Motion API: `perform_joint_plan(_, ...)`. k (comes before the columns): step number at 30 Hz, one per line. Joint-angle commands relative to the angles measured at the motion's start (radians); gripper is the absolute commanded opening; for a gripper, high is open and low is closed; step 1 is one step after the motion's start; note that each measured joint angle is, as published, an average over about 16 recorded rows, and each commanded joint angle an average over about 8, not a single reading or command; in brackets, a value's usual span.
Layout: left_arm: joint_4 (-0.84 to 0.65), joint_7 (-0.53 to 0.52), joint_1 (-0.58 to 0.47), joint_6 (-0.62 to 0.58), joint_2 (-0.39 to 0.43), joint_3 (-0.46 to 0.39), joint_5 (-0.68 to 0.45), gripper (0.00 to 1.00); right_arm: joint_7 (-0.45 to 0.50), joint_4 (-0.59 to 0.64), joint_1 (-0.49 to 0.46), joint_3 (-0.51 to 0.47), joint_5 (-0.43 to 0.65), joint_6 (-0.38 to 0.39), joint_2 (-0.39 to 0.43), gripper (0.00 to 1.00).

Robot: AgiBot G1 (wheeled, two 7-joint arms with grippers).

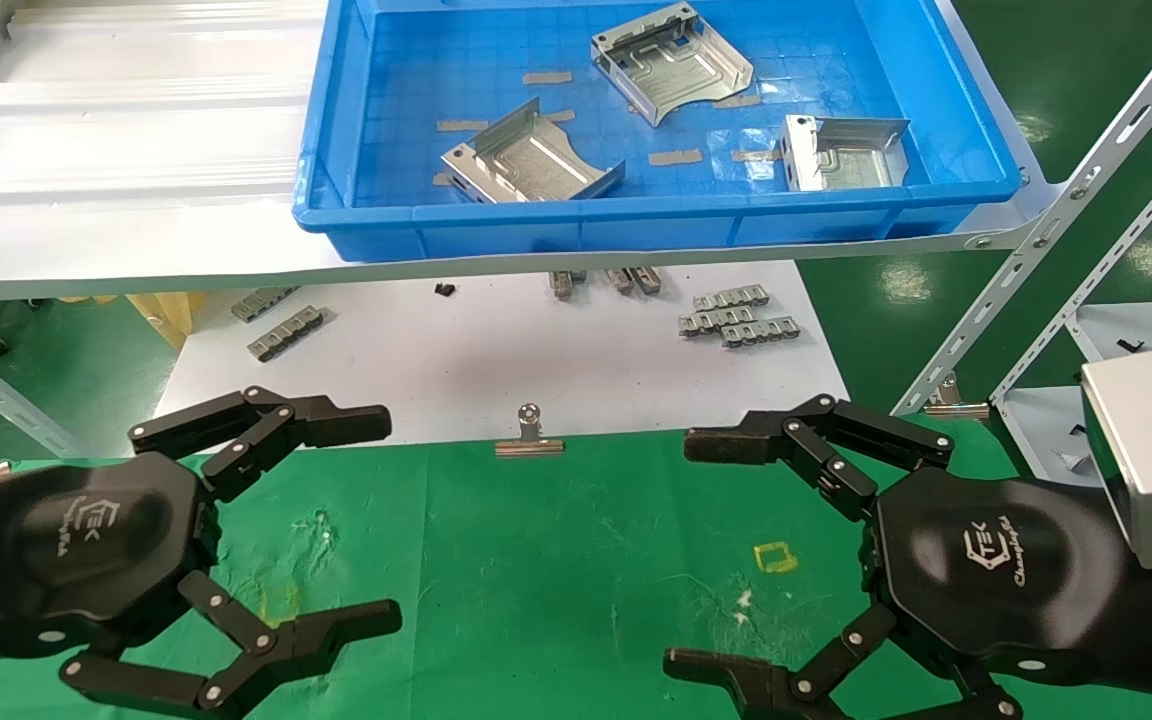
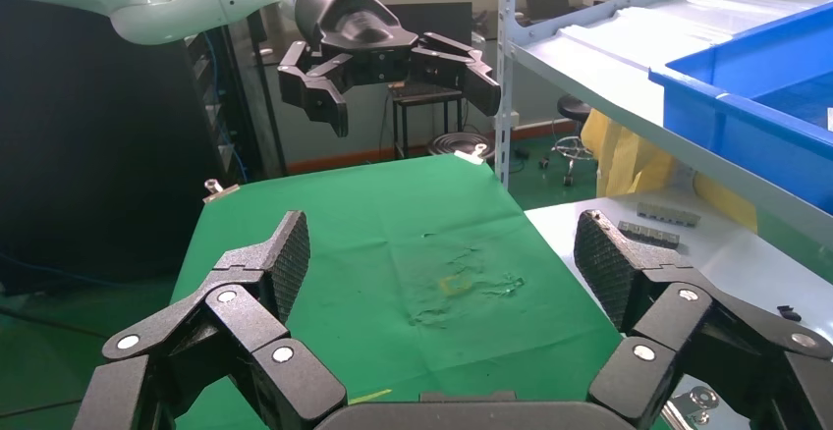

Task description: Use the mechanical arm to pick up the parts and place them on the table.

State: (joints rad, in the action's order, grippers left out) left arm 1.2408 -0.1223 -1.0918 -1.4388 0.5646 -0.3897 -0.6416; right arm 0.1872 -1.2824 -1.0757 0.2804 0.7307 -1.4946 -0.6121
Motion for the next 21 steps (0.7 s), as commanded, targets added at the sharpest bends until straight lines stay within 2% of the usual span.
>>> perform_joint_plan(1, 0.000, 0.000, 0.000, 0.000, 0.000, 0.000, 0.000, 0.00, 0.000, 0.000, 0.000, 0.000, 0.000, 0.000, 0.000, 1.00)
perform_joint_plan(21, 0.000, 0.000, 0.000, 0.000, 0.000, 0.000, 0.000, 0.00, 0.000, 0.000, 0.000, 0.000, 0.000, 0.000, 0.000, 1.00)
